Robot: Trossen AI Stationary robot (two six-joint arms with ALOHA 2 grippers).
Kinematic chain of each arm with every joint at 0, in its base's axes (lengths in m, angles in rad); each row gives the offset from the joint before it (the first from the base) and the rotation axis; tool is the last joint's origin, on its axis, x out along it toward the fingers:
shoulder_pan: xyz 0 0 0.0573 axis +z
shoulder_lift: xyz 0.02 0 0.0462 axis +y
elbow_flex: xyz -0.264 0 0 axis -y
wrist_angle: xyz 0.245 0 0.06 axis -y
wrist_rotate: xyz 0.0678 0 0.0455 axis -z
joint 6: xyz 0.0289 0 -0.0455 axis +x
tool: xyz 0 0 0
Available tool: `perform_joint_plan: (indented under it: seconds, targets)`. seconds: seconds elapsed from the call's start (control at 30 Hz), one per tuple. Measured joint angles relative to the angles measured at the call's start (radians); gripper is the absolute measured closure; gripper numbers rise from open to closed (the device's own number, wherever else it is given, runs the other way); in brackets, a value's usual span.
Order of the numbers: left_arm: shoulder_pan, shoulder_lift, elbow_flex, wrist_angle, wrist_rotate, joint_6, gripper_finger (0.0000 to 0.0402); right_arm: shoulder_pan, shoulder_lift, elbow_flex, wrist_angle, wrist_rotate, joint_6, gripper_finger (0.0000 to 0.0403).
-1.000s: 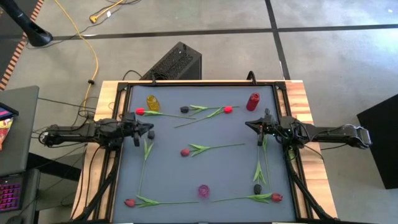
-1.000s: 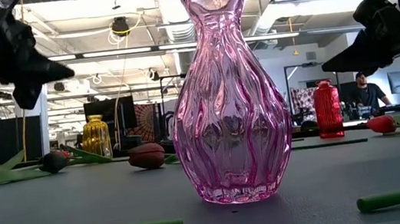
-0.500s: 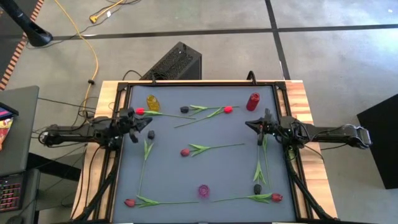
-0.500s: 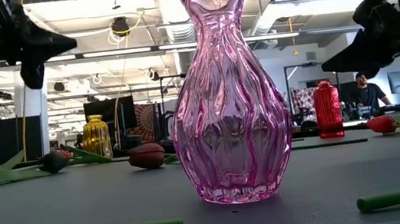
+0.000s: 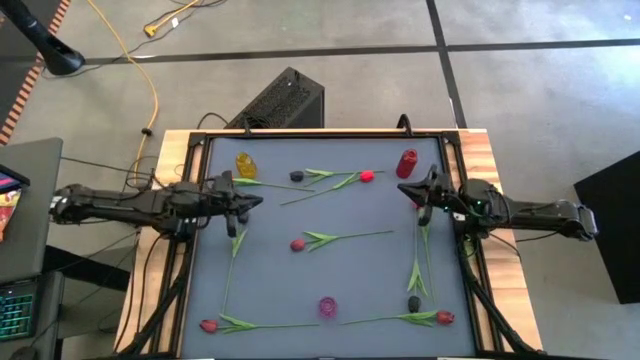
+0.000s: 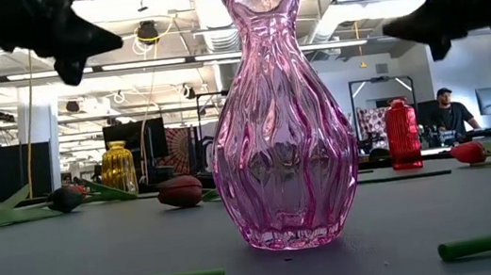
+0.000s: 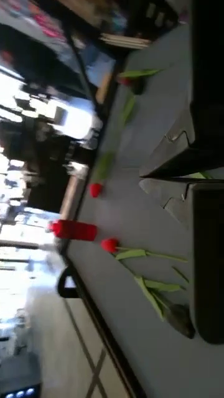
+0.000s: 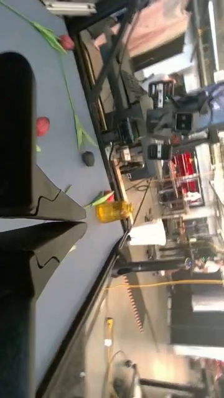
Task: Sort flowers into vase by color
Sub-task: Put the middle black flower into the yellow vase
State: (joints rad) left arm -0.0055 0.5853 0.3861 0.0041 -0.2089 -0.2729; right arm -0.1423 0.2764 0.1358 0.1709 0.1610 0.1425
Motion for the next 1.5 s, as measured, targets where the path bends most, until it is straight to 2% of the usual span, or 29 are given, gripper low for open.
perform_joint_plan:
  seconds: [0.13, 0.23, 0.47, 0.63, 0.73, 0.83, 0.97, 1.07, 1.2, 1.33, 1.5]
  targets:
    - [0.000, 0.112, 0.112, -0.095, -0.030, 0.001, 0.0398, 0.019, 0.050, 0.052, -0.001, -0.002, -0.046, 0.0343]
    - [0.000, 0.187, 0.189, -0.179, -0.031, -0.033, 0.0381, 0.034, 0.099, 0.088, -0.001, -0.002, -0.069, 0.0333]
    - [-0.001, 0.345, 0.433, -0.604, 0.006, -0.261, 0.0302, 0.062, 0.237, 0.191, -0.046, -0.003, -0.127, 0.0303]
    - [-0.005, 0.455, 0.579, -0.866, 0.132, -0.464, 0.0269, 0.071, 0.346, 0.276, -0.073, -0.003, -0.178, 0.0270]
    - [-0.027, 0.510, 0.596, -0.962, 0.242, -0.580, 0.0268, 0.070, 0.412, 0.308, -0.076, -0.003, -0.178, 0.0248]
    - [-0.065, 0.562, 0.590, -1.060, 0.285, -0.674, 0.0271, 0.070, 0.470, 0.323, -0.073, -0.003, -0.181, 0.0228]
    - [-0.124, 0.627, 0.590, -1.178, 0.276, -0.751, 0.0276, 0.070, 0.543, 0.334, -0.063, -0.003, -0.180, 0.0207]
    - [-0.168, 0.670, 0.590, -1.192, 0.235, -0.787, 0.0276, 0.070, 0.592, 0.343, -0.062, -0.003, -0.177, 0.0194]
    - [-0.211, 0.734, 0.589, -1.196, 0.236, -0.837, 0.0273, 0.070, 0.648, 0.361, -0.063, -0.003, -0.177, 0.0184]
    - [-0.239, 0.799, 0.589, -1.199, 0.227, -0.855, 0.0252, 0.070, 0.692, 0.383, -0.062, -0.003, -0.178, 0.0182]
    - [-0.263, 0.876, 0.589, -1.201, 0.221, -0.866, 0.0206, 0.070, 0.724, 0.408, -0.062, -0.004, -0.178, 0.0182]
